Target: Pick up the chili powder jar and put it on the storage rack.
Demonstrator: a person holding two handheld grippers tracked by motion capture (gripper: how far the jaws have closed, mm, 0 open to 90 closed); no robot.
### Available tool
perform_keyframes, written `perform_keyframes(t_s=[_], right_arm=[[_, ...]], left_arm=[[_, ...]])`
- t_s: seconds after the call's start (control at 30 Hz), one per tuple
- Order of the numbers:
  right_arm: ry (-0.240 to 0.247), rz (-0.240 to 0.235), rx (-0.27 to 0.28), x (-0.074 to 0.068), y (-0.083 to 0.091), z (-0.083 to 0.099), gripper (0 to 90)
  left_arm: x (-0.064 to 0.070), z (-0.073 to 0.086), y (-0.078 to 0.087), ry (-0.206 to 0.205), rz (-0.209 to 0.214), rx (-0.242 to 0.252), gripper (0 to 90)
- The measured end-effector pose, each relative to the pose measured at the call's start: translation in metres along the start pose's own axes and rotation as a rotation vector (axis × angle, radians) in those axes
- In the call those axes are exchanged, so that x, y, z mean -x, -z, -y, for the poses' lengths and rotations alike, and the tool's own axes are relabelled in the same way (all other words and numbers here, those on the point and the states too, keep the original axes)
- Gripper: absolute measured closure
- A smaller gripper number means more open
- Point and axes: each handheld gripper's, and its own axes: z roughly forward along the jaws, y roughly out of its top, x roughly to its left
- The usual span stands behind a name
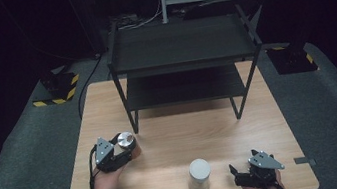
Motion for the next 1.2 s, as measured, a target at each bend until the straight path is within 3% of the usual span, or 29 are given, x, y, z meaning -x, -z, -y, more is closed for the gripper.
perform_keyframes(t_s=[0.3,0.43,0.63,0.73,0.97,1.2], right_arm=[[0.000,0.000,-0.002,0.000,0.000,0.000,3.1],[-0.002,0.000,-0.001,0.000,0.000,0.000,3.1],[-0.007,-0.001,-0.001,0.001,0.000,0.000,3.3],[-0.011,-0.004,-0.001,0.001,0.000,0.000,3.3],[-0.005,-0.002,-0.001,0.001,0.000,0.000,3.3],[-0.012,-0.005,0.003,0.002,0.000,0.001,3.4]], left_arm=[[0.001,-0.006,0.009,-0.023,0.028,0.024,34.7],[0.001,-0.013,0.015,-0.014,0.051,0.047,34.7],[0.005,-0.026,0.025,-0.035,0.070,0.097,34.7],[0.009,-0.038,0.032,-0.065,0.085,0.127,34.7],[0.019,-0.057,0.041,-0.091,0.086,0.167,34.7],[0.024,-0.072,0.050,-0.079,0.096,0.212,34.6]])
